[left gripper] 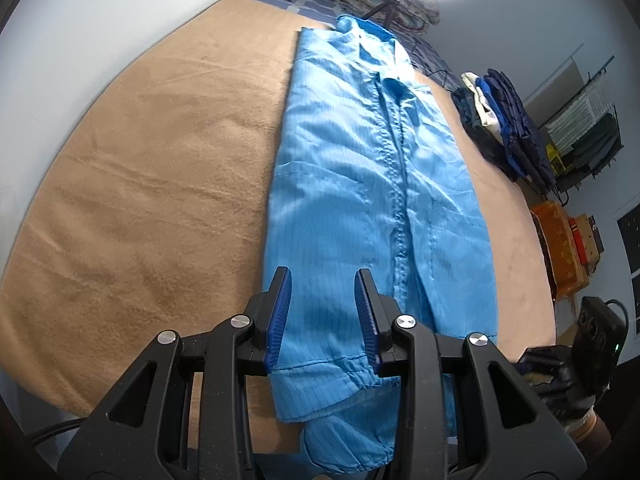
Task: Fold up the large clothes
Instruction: 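Grasp the coat's cuff with the right gripper and tuck it onto the folded coat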
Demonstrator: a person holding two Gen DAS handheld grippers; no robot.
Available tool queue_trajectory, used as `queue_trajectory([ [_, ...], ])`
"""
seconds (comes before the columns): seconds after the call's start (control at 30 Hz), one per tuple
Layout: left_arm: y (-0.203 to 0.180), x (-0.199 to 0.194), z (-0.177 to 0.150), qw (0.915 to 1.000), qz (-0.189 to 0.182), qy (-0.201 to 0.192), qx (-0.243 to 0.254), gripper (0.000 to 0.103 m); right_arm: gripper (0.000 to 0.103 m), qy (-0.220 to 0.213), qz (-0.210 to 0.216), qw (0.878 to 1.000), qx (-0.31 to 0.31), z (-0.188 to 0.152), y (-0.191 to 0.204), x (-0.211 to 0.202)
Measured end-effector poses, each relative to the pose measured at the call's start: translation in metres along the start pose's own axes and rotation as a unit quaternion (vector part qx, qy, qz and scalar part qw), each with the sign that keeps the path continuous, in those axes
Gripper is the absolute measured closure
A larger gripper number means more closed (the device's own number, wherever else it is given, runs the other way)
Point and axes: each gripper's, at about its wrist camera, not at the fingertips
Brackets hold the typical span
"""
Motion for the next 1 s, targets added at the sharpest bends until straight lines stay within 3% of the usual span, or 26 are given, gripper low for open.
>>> queue_trajectory([
  [0.03,0.004,0.002,-0.001,1.0,0.001,0.001,-0.007,0.06,0.079,-0.013,-0.021,1.0,0.015,0.0,-0.007,-0.005],
  [0.07,0.008,0.004,-0.002,0.9999,0.002,0.003,-0.012,0.06,0.067,-0.029,-0.044,0.998,0.035,-0.001,-0.018,-0.011],
  [0.1,0.012,0.006,-0.003,0.9998,0.003,0.008,-0.018,0.06,0.055,-0.04,-0.054,0.996,0.052,-0.001,-0.025,-0.013],
  [0.13,0.015,0.009,-0.005,0.9997,0.003,0.012,-0.023,0.06,0.05,-0.047,-0.054,0.994,0.076,-0.003,-0.035,-0.015],
  [0.33,0.035,0.027,-0.017,0.997,-0.006,0.047,-0.061,0.06,0.049,-0.007,-0.007,0.991,0.133,-0.009,-0.059,0.015],
  [0.4,0.039,0.033,-0.02,0.9958,-0.012,0.057,-0.07,0.06,0.053,-0.01,0.012,0.99,0.142,-0.008,-0.064,0.018],
  [0.43,0.04,0.033,-0.021,0.9958,-0.012,0.058,-0.07,0.06,0.072,-0.005,0.03,0.989,0.148,-0.005,-0.067,0.021],
  [0.47,0.039,0.034,-0.022,0.9961,-0.011,0.058,-0.066,0.06,0.1,0.004,0.043,0.988,0.151,-0.004,-0.069,0.022],
  [0.53,0.036,0.033,-0.022,0.9965,-0.01,0.058,-0.06,0.06,0.101,0.008,0.048,0.986,0.159,-0.005,-0.075,0.022],
  [0.67,0.032,0.036,-0.027,0.9962,-0.021,0.065,-0.054,0.06,0.101,0.019,0.014,0.989,0.145,-0.014,-0.082,0.019],
  [0.87,0.014,0.041,-0.034,0.9974,0.019,0.069,0.011,0.069,0.097,0.011,-0.058,0.996,0.062,-0.001,-0.05,0.014],
  [1.0,0.011,0.04,-0.037,0.9972,0.022,0.069,0.017,0.069,0.09,-0.05,-0.139,0.989,0.023,0.009,-0.031,-0.011],
])
Point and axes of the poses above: each gripper's, at about its wrist camera, not at the fingertips, and x roughly the way its jaws point, y to its left, z to its top, and after that the axes turned 9 degrees about -z, right-handed
